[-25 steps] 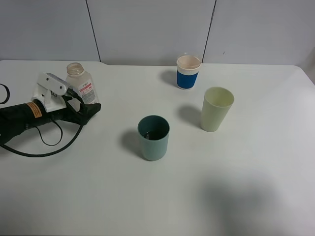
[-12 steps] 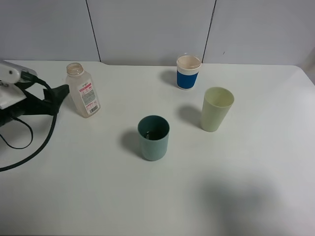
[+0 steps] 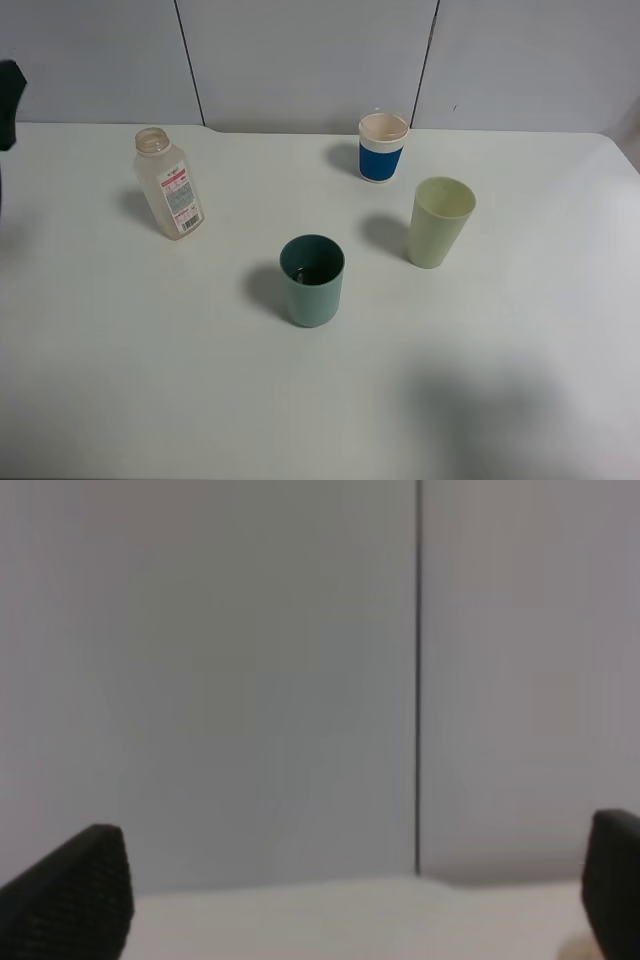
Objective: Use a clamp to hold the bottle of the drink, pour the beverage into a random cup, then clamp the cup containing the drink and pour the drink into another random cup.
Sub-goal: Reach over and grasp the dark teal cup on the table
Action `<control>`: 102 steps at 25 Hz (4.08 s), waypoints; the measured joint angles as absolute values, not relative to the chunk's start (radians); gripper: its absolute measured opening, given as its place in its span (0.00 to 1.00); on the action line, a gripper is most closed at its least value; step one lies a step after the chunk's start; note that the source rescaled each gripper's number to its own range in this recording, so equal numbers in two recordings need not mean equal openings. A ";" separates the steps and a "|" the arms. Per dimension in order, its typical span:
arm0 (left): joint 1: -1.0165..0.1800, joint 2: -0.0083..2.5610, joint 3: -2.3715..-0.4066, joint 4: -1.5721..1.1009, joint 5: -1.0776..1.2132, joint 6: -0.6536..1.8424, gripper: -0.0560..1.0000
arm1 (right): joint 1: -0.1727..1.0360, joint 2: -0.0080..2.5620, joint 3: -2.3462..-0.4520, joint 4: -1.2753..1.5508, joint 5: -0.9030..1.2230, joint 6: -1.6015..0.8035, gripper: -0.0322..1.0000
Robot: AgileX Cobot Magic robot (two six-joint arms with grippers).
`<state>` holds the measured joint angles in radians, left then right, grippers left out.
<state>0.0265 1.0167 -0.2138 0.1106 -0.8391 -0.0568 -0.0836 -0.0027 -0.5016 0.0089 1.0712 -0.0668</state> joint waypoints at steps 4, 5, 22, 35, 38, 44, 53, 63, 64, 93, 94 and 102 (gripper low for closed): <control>0.026 0.824 -0.338 0.105 -0.556 -0.058 0.86 | -0.084 -0.003 -0.502 0.009 1.071 -0.067 0.77; 0.026 0.824 -0.338 0.105 -0.556 -0.058 0.86 | -0.084 -0.003 -0.502 0.009 1.071 -0.067 0.77; 0.026 0.124 -0.652 0.094 0.475 -0.058 0.86 | -0.084 -0.003 -0.502 0.009 1.071 -0.067 0.77; 0.026 -0.006 -0.680 0.047 0.819 -0.059 0.86 | -0.084 -0.003 -0.502 0.009 1.071 -0.067 0.77; 0.036 -0.006 -0.681 0.061 0.870 -0.059 0.86 | -0.084 -0.003 -0.502 0.009 1.071 -0.067 0.77; 0.062 -0.006 -0.658 0.091 0.911 -0.059 0.86 | -0.084 -0.003 -0.502 0.009 1.071 -0.067 0.77; 0.064 -0.006 -0.565 0.067 0.985 -0.057 0.93 | -0.084 -0.003 -0.502 0.009 1.071 -0.067 0.77; 0.042 -0.006 -0.506 0.035 1.047 -0.048 0.99 | -0.084 -0.003 -0.502 0.009 1.071 -0.067 0.77; 0.038 -0.006 -0.506 0.033 1.047 -0.048 0.99 | -0.084 -0.003 -0.502 0.009 1.071 -0.067 0.77; 0.038 -0.006 -0.506 0.031 1.047 -0.045 1.00 | -0.084 -0.003 -0.502 0.009 1.071 -0.067 0.77; 0.038 -0.006 -0.506 0.031 1.047 -0.045 1.00 | -0.084 -0.003 -0.502 0.009 1.071 -0.067 0.77; 0.038 -0.006 -0.506 0.031 1.047 -0.045 1.00 | -0.084 -0.003 -0.502 0.009 1.071 -0.067 0.77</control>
<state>0.0381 -0.0057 -0.5060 0.0313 1.0468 -0.0451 -0.0836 -0.0027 -0.5016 0.0089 1.0712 -0.0668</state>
